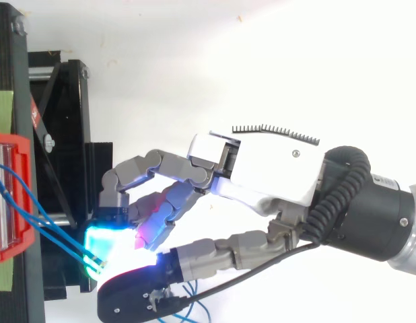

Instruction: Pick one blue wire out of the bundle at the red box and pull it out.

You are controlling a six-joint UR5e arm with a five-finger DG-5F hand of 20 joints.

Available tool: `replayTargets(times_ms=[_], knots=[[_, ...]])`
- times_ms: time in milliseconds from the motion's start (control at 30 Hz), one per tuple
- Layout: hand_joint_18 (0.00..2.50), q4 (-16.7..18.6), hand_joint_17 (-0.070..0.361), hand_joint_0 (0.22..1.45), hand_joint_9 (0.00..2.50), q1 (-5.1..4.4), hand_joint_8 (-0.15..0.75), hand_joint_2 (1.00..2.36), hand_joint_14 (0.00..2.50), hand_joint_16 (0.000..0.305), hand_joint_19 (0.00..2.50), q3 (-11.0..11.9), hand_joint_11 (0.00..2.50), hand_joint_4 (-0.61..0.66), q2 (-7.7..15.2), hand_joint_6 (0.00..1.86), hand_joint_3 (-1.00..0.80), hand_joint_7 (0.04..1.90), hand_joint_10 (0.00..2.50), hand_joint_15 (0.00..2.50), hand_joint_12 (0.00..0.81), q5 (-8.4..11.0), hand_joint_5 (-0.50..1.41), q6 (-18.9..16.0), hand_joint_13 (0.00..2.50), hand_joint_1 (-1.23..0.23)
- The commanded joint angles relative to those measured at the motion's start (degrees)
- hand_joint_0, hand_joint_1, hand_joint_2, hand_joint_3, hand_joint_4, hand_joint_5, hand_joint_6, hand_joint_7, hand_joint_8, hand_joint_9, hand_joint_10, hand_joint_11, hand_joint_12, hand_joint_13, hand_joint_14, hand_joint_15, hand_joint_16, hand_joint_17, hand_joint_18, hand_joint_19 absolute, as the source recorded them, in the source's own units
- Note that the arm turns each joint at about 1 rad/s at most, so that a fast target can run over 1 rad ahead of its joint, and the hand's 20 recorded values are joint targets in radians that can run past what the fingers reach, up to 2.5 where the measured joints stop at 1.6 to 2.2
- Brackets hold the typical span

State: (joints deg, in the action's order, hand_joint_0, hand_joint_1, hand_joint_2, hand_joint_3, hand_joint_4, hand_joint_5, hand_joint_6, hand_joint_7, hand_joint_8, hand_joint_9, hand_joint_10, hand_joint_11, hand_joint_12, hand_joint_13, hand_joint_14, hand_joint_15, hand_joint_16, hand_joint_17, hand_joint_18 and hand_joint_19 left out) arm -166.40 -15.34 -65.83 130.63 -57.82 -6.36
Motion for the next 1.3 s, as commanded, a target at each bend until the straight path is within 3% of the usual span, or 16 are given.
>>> replayTargets(times_ms=[0, 167, 233, 367, 467, 533, 667, 733, 833, 867, 933, 1033, 1100, 1267], knots=[[0.66, -0.16, 0.141, 0.57, 1.09, 0.05, 0.218, 1.00, 0.01, 0.063, 0.35, 0.00, 0.14, 0.03, -0.02, 0.82, -0.16, 1.27, 0.00, 0.16, 0.416, -0.01, -0.09, -0.06, 0.64, -0.86], [0.66, 0.02, 0.143, 0.57, 1.07, 0.05, 0.237, 1.00, 0.01, 0.064, 0.35, 0.00, 0.17, 0.04, 0.06, 0.85, -0.15, 1.22, 0.00, 0.19, 0.421, -0.18, -0.10, -0.06, 0.65, -0.80], [0.67, 0.11, 0.149, 0.56, 1.10, 0.05, 0.261, 1.00, 0.01, 0.066, 0.36, 0.00, 0.21, 0.02, -0.02, 0.86, -0.09, 1.21, 0.00, 0.22, 0.441, -0.18, -0.10, -0.06, 0.68, -0.74], [0.73, 0.11, 0.151, 0.56, 1.12, 0.05, 0.294, 1.07, 0.01, 0.067, 0.36, 0.00, 0.30, -0.01, 0.06, 0.88, 0.02, 1.25, 0.01, 0.31, 0.456, -0.18, -0.10, -0.06, 0.78, -0.76], [0.73, -0.16, 0.149, 0.57, 1.10, 0.05, 0.286, 1.06, 0.01, 0.066, 0.35, 0.00, 0.27, -0.06, 0.06, 0.91, 0.02, 1.09, 0.01, 0.28, 0.451, -0.10, -0.11, -0.06, 0.76, -0.77], [0.74, -0.16, 0.155, 0.51, 1.10, 0.05, 0.257, 1.20, 0.01, 0.069, 0.34, 0.00, 0.17, -0.05, -0.02, 0.89, -0.08, 0.97, 0.00, 0.22, 0.451, -0.10, -0.10, -0.06, 0.72, -0.72], [0.71, -0.16, 0.155, 0.52, 1.11, -0.04, 0.256, 1.14, 0.01, 0.069, 0.36, 0.00, 0.15, 0.06, -0.02, 0.80, -0.12, 0.93, 0.00, 0.22, 0.449, -0.10, -0.08, 0.03, 0.70, -0.59], [0.68, -0.16, 0.151, 0.56, 1.10, -0.13, 0.256, 1.01, 0.01, 0.067, 0.38, 0.00, 0.17, 0.10, 0.06, 0.73, -0.10, 1.02, 0.00, 0.24, 0.441, -0.01, -0.06, 0.38, 0.69, -0.56], [0.66, -0.16, 0.146, 0.57, 1.10, 0.05, 0.305, 1.00, 0.01, 0.065, 0.40, -0.70, 0.21, 0.13, 0.33, 0.68, -0.14, 1.11, 0.01, 0.25, 0.440, -0.10, -0.05, 1.44, 0.68, -0.53], [0.65, 1.25, 0.145, 0.57, 1.10, -0.04, 0.309, 1.00, 0.01, 0.065, 0.40, -2.72, 0.21, 0.13, 0.33, 0.68, -0.14, 1.12, 0.01, 0.25, 0.440, -0.10, -0.05, 3.81, 0.68, -0.53], [0.61, 3.97, 0.135, 0.57, 1.08, -0.13, 0.306, 1.01, 0.01, 0.060, 0.42, -3.69, 0.26, 0.13, 0.42, 0.67, -0.23, 1.14, 0.01, 0.27, 0.427, 0.08, -0.06, 6.01, 0.67, -0.51], [0.55, 11.62, 0.118, 0.54, 1.04, -0.22, 0.288, 1.01, 0.01, 0.052, 0.46, -5.98, 0.31, 0.11, 0.42, 0.67, -0.34, 1.15, 0.01, 0.29, 0.392, 0.34, -0.07, 11.99, 0.64, -0.50], [0.56, 14.78, 0.120, 0.53, 1.04, -0.39, 0.298, 1.01, 0.01, 0.053, 0.46, -6.85, 0.30, 0.12, 0.42, 0.67, -0.42, 1.13, 0.01, 0.29, 0.399, 0.43, -0.08, 14.71, 0.64, -0.49], [0.58, 16.72, 0.128, 0.49, 1.04, -0.74, 0.316, 1.00, 0.01, 0.057, 0.44, -6.85, 0.31, 0.13, 0.42, 0.67, -0.50, 1.13, 0.01, 0.29, 0.415, 1.31, -0.08, 15.94, 0.65, -0.41]])
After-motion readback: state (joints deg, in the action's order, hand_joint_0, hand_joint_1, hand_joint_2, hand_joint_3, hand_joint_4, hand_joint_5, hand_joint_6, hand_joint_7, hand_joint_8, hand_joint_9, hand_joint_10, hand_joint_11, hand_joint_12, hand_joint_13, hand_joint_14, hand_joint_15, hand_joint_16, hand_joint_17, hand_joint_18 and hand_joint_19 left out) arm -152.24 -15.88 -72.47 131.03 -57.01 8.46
